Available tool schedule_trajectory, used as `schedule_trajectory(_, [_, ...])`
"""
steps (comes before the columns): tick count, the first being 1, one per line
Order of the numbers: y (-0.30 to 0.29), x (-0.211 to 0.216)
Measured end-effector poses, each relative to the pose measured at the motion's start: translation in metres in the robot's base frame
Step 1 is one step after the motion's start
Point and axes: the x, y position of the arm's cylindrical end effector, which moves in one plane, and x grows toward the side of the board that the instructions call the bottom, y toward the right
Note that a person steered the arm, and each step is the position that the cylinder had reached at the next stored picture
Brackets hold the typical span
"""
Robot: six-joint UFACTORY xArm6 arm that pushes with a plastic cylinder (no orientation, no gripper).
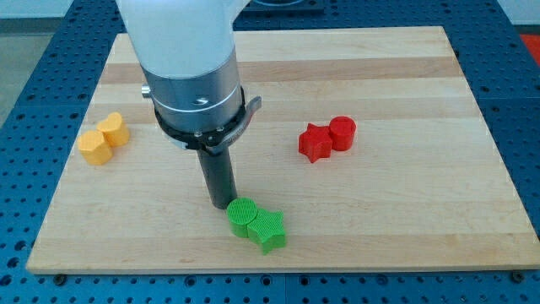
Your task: Move the yellow hexagon bottom diagonally to the blue cube
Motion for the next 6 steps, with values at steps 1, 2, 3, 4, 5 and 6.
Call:
schedule_trajectory(1, [0.0, -0.012])
schedule_trajectory(2, [0.0, -0.014])
schedule_trajectory(3, [-0.001, -0.02])
schedule_trajectory(4, [-0.046, -0.039])
schedule_trajectory(5, [-0.122, -0.018])
schedule_trajectory(6, [-0.149, 0.035])
